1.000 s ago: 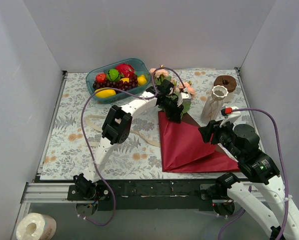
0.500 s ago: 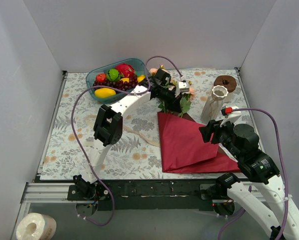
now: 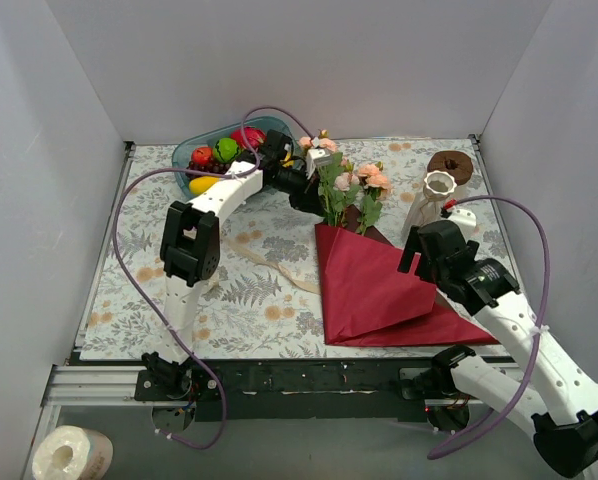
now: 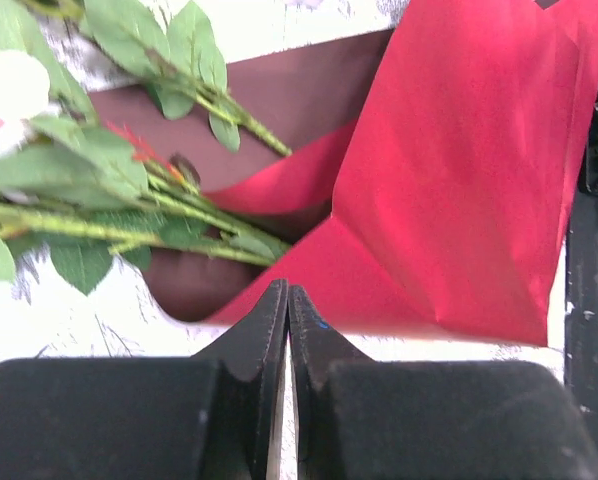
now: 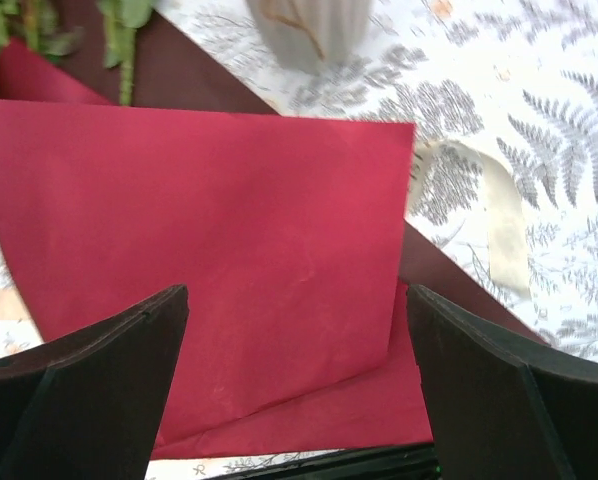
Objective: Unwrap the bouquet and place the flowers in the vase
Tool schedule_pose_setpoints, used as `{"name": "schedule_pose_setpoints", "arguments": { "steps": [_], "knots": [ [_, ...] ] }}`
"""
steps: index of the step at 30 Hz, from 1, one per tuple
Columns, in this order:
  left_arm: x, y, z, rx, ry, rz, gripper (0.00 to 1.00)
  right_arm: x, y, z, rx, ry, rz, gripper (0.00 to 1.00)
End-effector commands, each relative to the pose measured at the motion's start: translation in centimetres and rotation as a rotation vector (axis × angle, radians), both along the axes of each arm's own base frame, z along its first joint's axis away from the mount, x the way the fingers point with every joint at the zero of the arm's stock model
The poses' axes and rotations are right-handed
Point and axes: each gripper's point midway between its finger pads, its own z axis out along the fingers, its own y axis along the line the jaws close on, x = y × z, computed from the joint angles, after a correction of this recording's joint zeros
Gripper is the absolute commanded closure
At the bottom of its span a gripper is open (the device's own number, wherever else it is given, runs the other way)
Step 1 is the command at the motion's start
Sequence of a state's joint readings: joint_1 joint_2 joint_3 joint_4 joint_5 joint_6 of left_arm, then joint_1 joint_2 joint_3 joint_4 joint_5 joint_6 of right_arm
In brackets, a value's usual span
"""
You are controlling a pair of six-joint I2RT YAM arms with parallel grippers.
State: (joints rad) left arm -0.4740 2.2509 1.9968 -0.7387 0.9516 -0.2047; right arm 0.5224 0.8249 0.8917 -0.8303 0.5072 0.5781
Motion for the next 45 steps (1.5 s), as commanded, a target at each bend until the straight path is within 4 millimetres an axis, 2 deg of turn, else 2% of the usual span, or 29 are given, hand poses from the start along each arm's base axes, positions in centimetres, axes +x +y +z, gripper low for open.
{"name": "schedule_pose_setpoints", "arguments": {
  "steps": [1, 2, 4, 5, 6, 9, 15, 16, 17, 19, 23, 27, 31, 35, 38, 39, 42, 45],
  "knots": [
    [-1.9, 1.8, 5.8, -0.059, -0.029, 0.005, 0.99, -0.8, -1.9, -2.1, 0.066, 0.033, -0.225, 0.02],
    [-2.2, 2.6, 6.4, -0.065, -0.034, 0.016, 0.99, -1.2, -2.1, -3.8, 0.071, 0.047, -0.234, 0.02],
    [-2.7, 3.2, 6.8, -0.075, -0.028, 0.024, 0.98, -0.7, -2.2, -4.9, 0.139, 0.025, -0.276, 0.02],
    [-2.7, 3.7, 7.9, -0.090, -0.047, 0.033, 0.98, -0.7, -2.4, -5.2, 0.160, 0.016, -0.298, 0.02],
    [-3.0, 4.0, 7.5, -0.087, -0.035, 0.037, 0.98, -1.0, -2.8, -6.4, 0.159, 0.029, -0.327, 0.02],
    [-3.3, 4.7, 8.1, -0.096, -0.037, 0.049, 0.98, -1.2, -3.3, -7.4, 0.167, 0.023, -0.369, 0.02],
    [-3.9, 4.8, 8.6, -0.105, 0.002, 0.051, 0.96, 0.1, -2.3, -8.1, 0.247, -0.036, -0.360, 0.02],
    [-4.0, 4.8, 8.7, -0.107, 0.007, 0.049, 0.96, -0.1, -2.2, -9.4, 0.247, -0.028, -0.345, 0.04],
    [-4.1, 4.8, 8.7, -0.107, 0.014, 0.050, 0.96, 0.8, -1.9, -8.8, 0.282, -0.089, -0.332, 0.06],
    [-4.3, 4.9, 8.5, -0.102, 0.020, 0.052, 0.95, 0.7, -2.2, -9.7, 0.276, -0.099, -0.335, 0.13],
    [-4.3, 5.0, 8.5, -0.092, 0.024, 0.063, 0.95, 0.9, -2.5, -9.8, 0.275, -0.132, -0.327, 0.20],
    [-4.2, 4.9, 8.9, -0.102, 0.024, 0.064, 0.94, 1.3, -1.8, -9.4, 0.311, -0.160, -0.296, 0.26],
    [-4.3, 5.0, 8.8, -0.096, 0.028, 0.069, 0.93, 1.8, -1.1, -8.6, 0.342, -0.211, -0.244, 0.36],
    [-4.5, 5.2, 8.8, -0.089, 0.023, 0.076, 0.92, 2.0, -0.8, -8.1, 0.350, -0.234, -0.206, 0.52],
    [-4.5, 5.3, 9.2, -0.090, 0.014, 0.081, 0.91, 2.1, -0.5, -7.8, 0.359, -0.235, -0.190, 0.69],
    [-4.4, 5.3, 9.2, -0.088, 0.011, 0.084, 0.90, 2.0, -0.2, -7.8, 0.364, -0.231, -0.178, 0.81],
    [-4.5, 5.4, 9.3, -0.081, 0.006, 0.092, 0.89, 2.1, 0.2, -7.1, 0.375, -0.237, -0.152, 0.99],
    [-4.6, 5.7, 8.9, -0.069, 0.027, 0.111, 0.88, 2.2, 1.0, -6.4, 0.390, -0.236, -0.107, 0.99]
  ]
}}
